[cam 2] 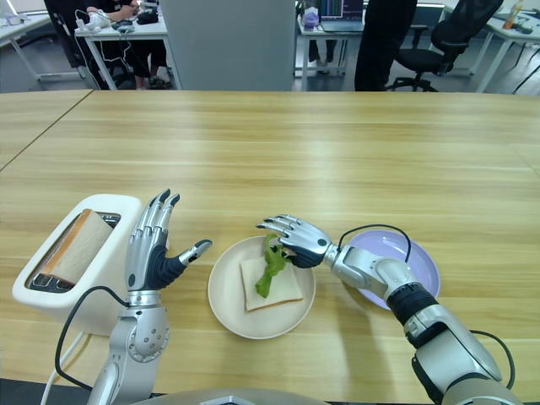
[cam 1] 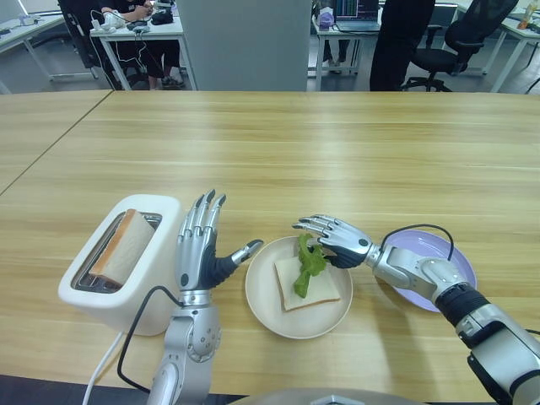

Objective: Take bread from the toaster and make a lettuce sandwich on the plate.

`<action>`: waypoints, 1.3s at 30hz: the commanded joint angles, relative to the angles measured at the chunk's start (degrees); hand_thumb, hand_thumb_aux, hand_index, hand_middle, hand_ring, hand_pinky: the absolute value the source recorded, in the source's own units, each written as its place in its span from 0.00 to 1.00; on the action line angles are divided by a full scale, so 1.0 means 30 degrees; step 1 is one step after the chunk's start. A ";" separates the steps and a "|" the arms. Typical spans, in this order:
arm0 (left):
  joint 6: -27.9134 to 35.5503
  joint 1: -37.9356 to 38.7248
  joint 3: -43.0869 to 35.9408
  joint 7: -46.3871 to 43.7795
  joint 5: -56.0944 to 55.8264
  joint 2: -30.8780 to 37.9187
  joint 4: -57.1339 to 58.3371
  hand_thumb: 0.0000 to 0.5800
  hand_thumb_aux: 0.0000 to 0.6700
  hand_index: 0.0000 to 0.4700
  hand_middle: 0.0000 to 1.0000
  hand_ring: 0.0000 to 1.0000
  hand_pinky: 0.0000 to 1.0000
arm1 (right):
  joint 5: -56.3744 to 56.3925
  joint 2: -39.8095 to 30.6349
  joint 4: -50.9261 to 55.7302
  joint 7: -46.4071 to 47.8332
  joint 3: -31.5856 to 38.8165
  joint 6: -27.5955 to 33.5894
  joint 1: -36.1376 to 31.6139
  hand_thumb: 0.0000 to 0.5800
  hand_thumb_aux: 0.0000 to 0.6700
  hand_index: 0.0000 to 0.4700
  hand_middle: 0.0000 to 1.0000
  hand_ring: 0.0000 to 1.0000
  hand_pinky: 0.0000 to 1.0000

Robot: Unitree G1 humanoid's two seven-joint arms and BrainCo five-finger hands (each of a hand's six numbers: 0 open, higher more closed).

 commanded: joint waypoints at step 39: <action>0.0109 0.0196 -0.0061 0.0264 -0.0465 0.0177 0.0891 0.00 0.00 0.00 0.00 0.00 0.00 | -0.1808 -0.0203 0.1826 0.0368 0.2071 0.0519 -0.1959 1.00 1.00 0.98 0.00 0.00 0.00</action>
